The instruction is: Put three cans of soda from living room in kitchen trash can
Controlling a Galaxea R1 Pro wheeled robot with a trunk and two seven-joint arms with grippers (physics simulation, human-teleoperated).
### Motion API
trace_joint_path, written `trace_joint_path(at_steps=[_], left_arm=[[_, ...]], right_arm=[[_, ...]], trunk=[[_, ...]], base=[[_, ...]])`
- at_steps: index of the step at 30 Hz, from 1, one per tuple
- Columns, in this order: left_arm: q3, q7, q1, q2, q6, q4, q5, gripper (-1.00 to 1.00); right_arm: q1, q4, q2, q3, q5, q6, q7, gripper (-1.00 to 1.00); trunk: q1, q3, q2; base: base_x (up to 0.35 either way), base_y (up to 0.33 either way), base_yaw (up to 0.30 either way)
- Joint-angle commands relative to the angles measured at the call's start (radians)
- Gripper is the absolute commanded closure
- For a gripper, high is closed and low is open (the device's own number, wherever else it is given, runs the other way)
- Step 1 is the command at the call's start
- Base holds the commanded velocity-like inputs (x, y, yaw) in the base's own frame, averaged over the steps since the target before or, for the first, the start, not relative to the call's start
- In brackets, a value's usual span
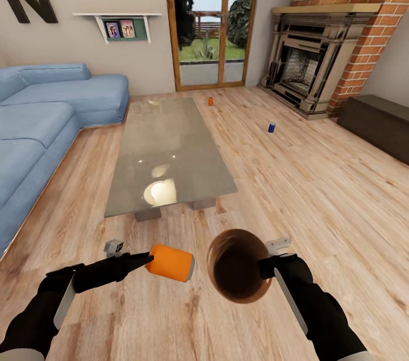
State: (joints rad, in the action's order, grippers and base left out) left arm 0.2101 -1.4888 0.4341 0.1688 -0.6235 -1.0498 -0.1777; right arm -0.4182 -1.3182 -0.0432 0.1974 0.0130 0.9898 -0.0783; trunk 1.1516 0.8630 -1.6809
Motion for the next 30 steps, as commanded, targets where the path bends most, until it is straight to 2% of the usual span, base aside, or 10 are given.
trace_joint_path(at_steps=[1,9,11,14,21,23,27,30], left_arm=[[-0.001,-0.002,0.000,-0.001,0.000,0.007,0.000,1.00],[-0.005,-0.024,0.000,-0.016,0.002,0.018,0.000,1.00],[-0.007,-0.025,0.000,-0.029,0.002,0.019,0.000,1.00],[-0.008,-0.024,0.000,-0.063,0.003,0.020,0.001,1.00],[-0.010,-0.022,0.000,-0.093,0.004,0.020,0.001,1.00],[-0.010,-0.022,0.000,-0.120,0.004,0.020,0.002,1.00],[-0.010,-0.020,0.000,-0.139,0.005,0.020,0.003,1.00],[-0.009,-0.018,0.000,-0.149,0.007,0.020,0.004,1.00]], right_arm=[[-0.001,0.008,0.001,0.000,-0.010,-0.002,0.005,1.00],[-0.001,0.031,0.002,0.000,-0.010,-0.056,0.005,1.00],[-0.001,0.032,0.002,0.000,-0.010,-0.060,0.005,1.00],[-0.001,0.032,0.002,0.000,-0.010,-0.062,0.005,1.00],[-0.001,0.033,0.002,0.000,-0.010,-0.063,0.006,1.00],[-0.001,0.033,0.002,0.000,-0.010,-0.063,0.006,1.00],[-0.001,0.033,0.002,0.001,-0.010,-0.063,0.006,1.00],[-0.001,0.033,0.002,0.031,-0.010,-0.063,0.005,1.00]], trunk=[[0.000,0.000,0.000],[0.000,0.000,0.000],[0.000,0.000,0.000],[0.000,0.000,0.000],[0.000,0.000,0.000],[0.000,0.000,0.000],[0.000,0.000,0.000],[0.000,0.000,0.000]], base=[[0.000,0.000,0.000],[0.000,0.000,0.000],[0.000,0.000,0.000],[0.000,0.000,0.000],[0.000,0.000,0.000],[0.000,0.000,0.000],[0.000,0.000,0.000],[0.000,0.000,0.000]])
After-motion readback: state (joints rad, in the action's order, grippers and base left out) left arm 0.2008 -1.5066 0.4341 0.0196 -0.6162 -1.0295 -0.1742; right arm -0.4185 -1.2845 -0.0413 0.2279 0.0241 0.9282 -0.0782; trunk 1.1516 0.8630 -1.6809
